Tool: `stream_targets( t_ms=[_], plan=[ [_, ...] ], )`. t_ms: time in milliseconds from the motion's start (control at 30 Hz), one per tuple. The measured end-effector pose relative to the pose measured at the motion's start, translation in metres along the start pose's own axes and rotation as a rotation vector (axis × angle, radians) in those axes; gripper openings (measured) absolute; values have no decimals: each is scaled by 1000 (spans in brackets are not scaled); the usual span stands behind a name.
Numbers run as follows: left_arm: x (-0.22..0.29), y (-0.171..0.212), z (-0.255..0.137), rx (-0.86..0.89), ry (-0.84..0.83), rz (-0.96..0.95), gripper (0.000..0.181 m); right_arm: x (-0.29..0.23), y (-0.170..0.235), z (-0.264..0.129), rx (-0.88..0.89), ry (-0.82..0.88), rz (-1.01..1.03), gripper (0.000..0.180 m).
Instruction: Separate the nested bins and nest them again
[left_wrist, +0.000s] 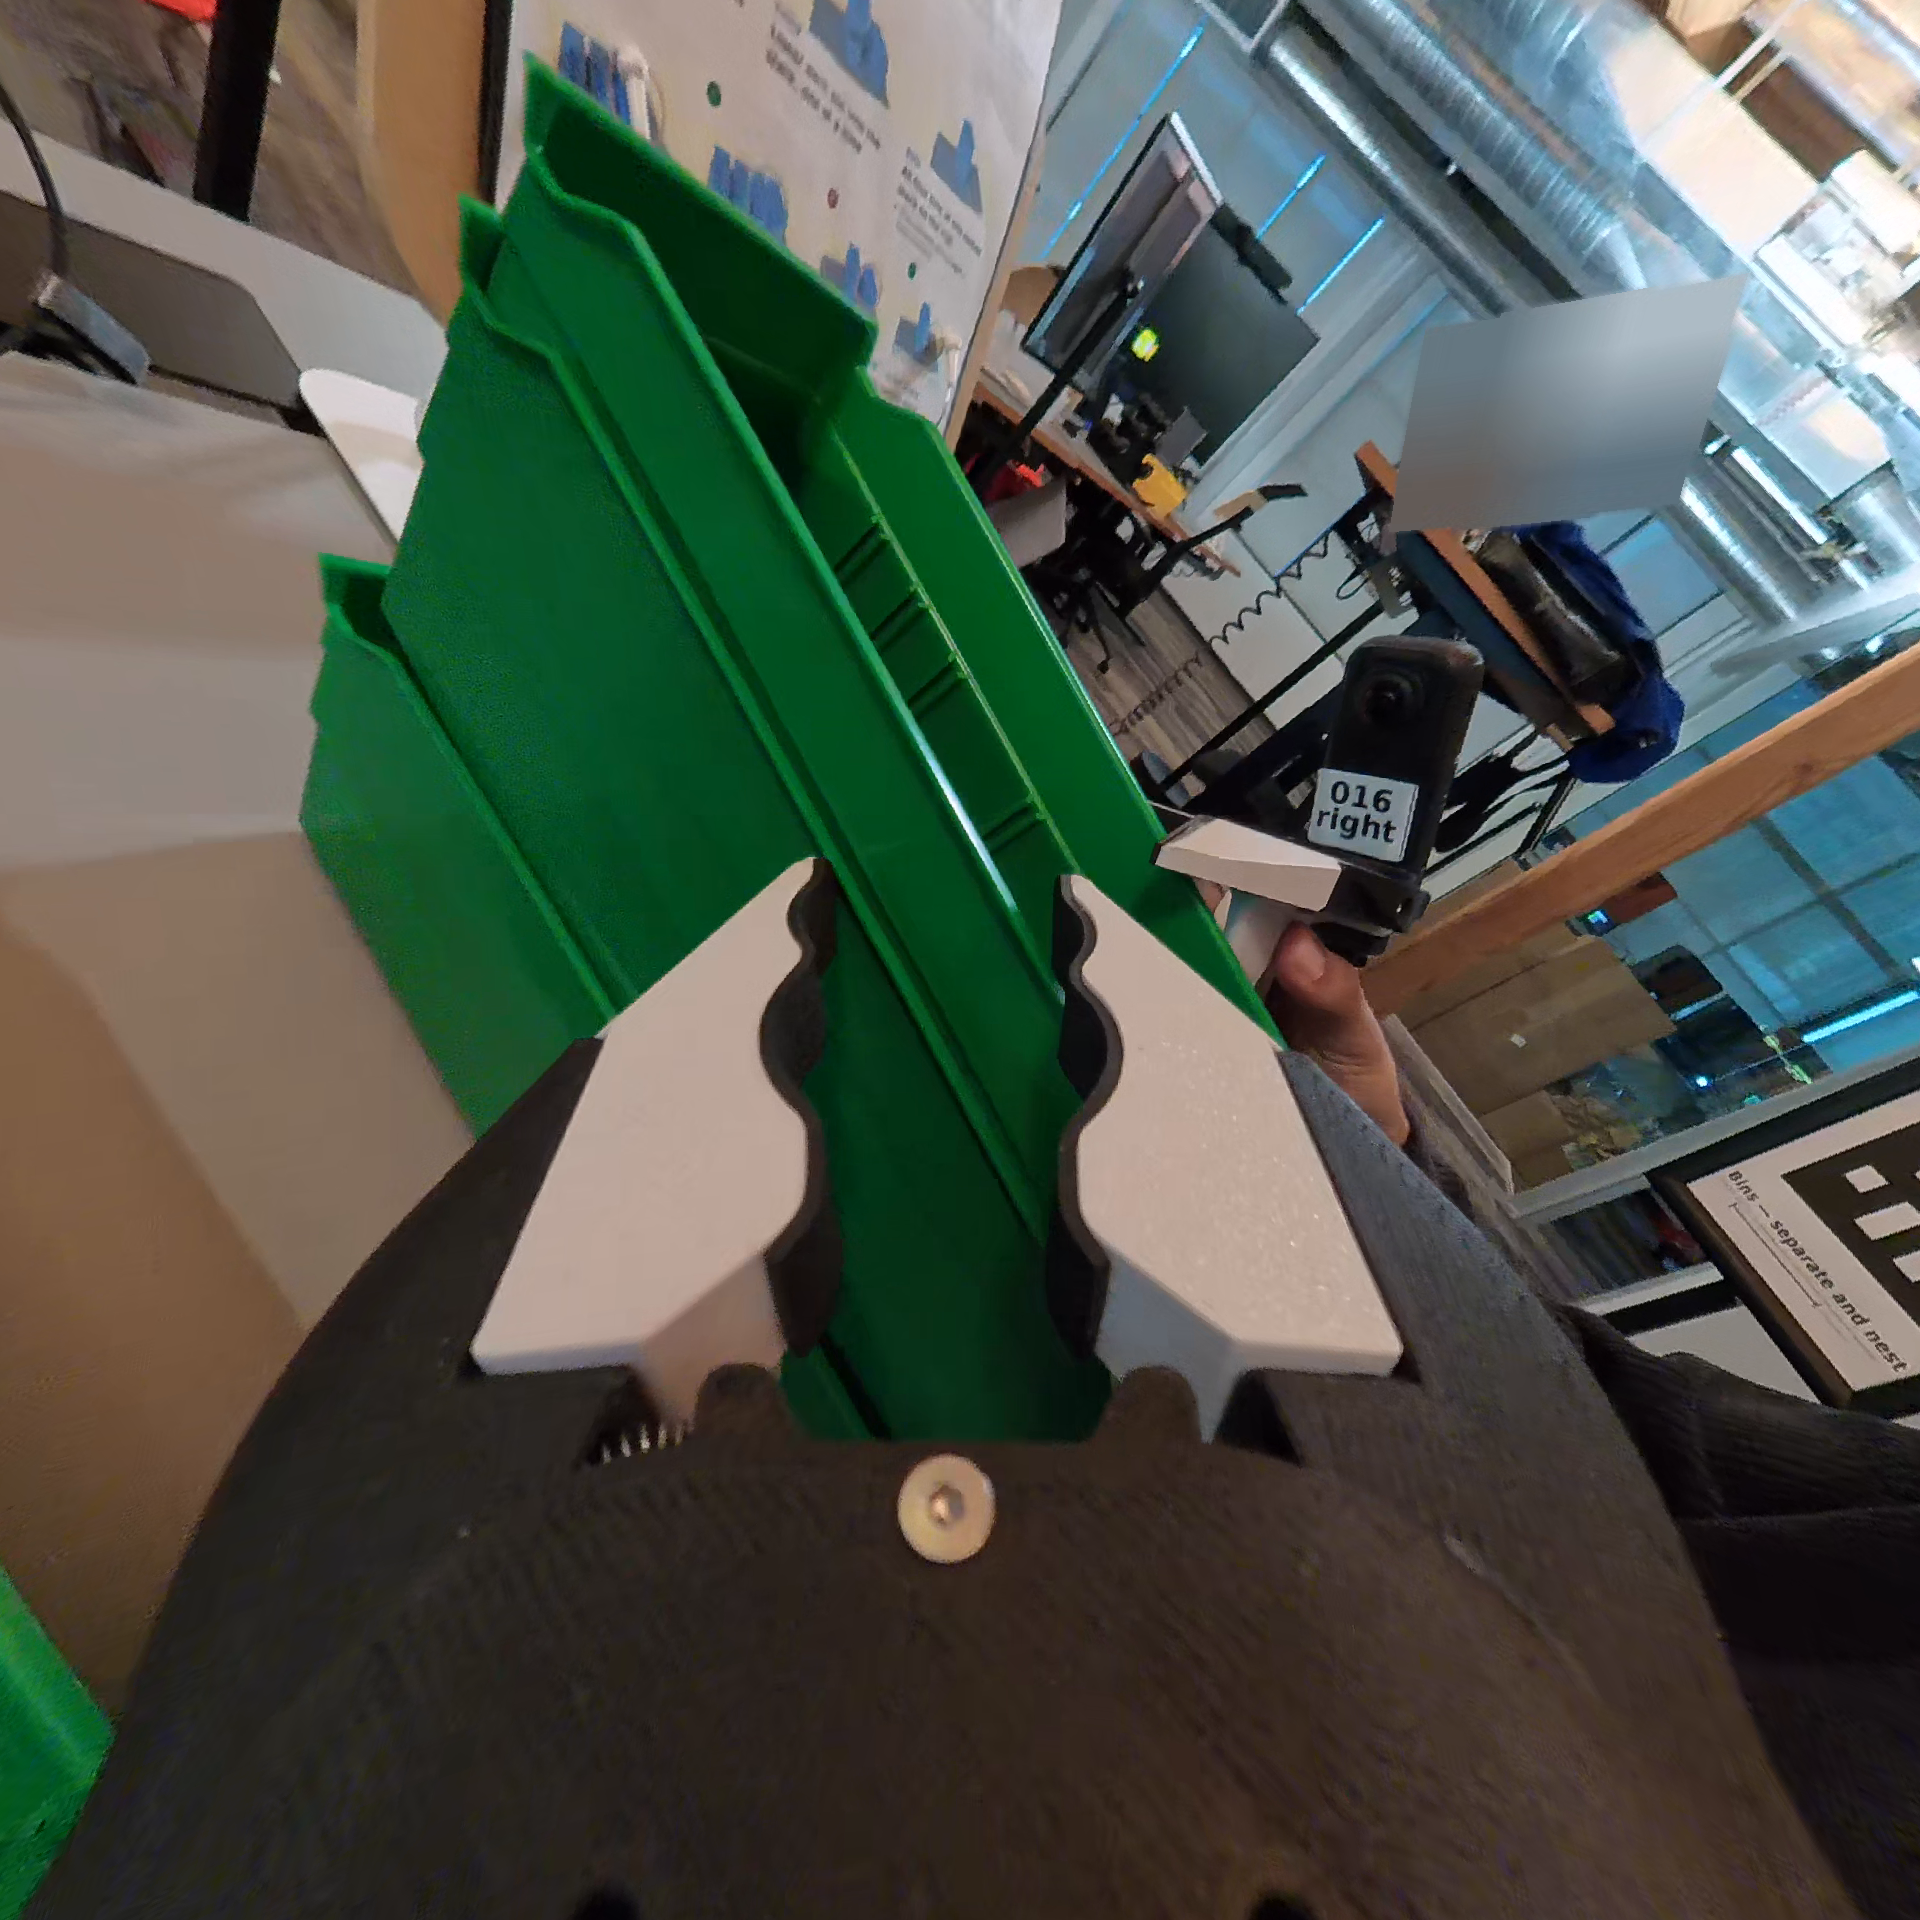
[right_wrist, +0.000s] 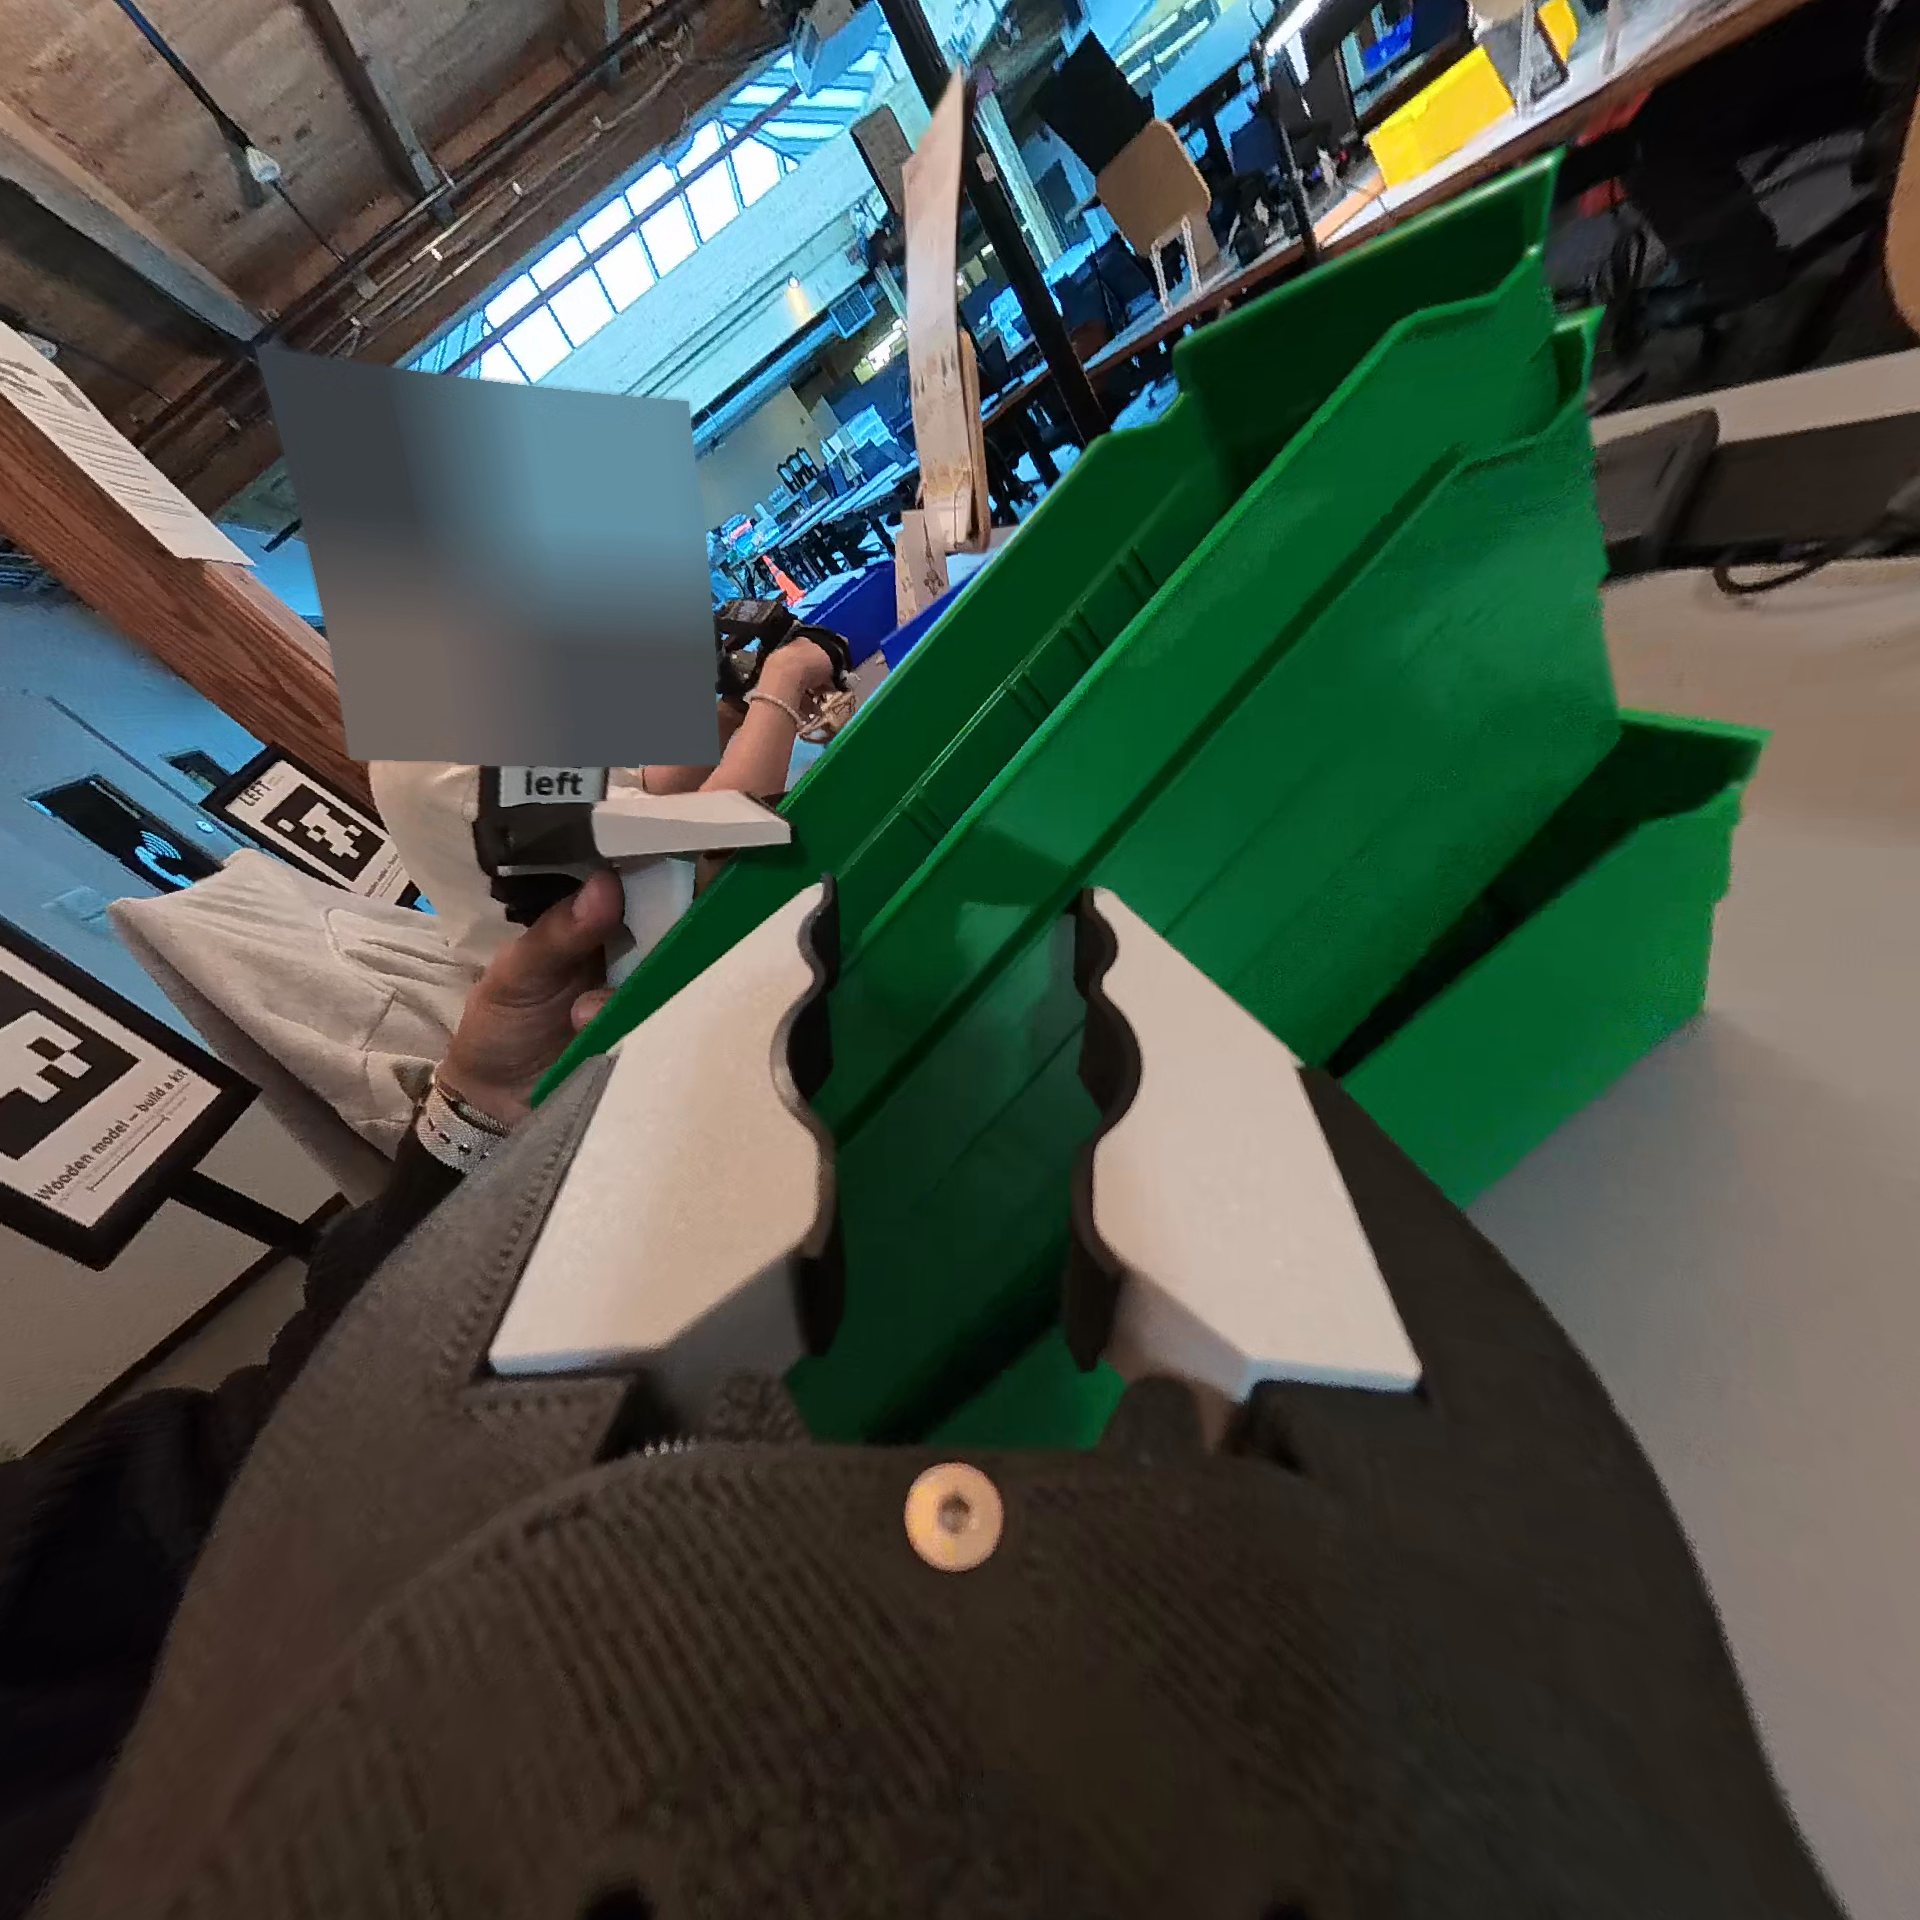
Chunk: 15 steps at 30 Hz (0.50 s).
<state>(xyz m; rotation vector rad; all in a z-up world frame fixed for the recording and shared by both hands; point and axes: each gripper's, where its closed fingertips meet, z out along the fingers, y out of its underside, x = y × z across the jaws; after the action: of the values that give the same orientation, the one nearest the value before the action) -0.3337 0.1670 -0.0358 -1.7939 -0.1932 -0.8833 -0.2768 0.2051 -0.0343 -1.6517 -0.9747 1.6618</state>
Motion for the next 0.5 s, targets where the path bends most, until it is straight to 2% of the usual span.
stream_targets(
  t_ms=[500],
  plan=[
    [-21, 7, 6, 12, 0, -74, 38, 18, 11, 5, -20, 21, 39, 41]
  ],
)
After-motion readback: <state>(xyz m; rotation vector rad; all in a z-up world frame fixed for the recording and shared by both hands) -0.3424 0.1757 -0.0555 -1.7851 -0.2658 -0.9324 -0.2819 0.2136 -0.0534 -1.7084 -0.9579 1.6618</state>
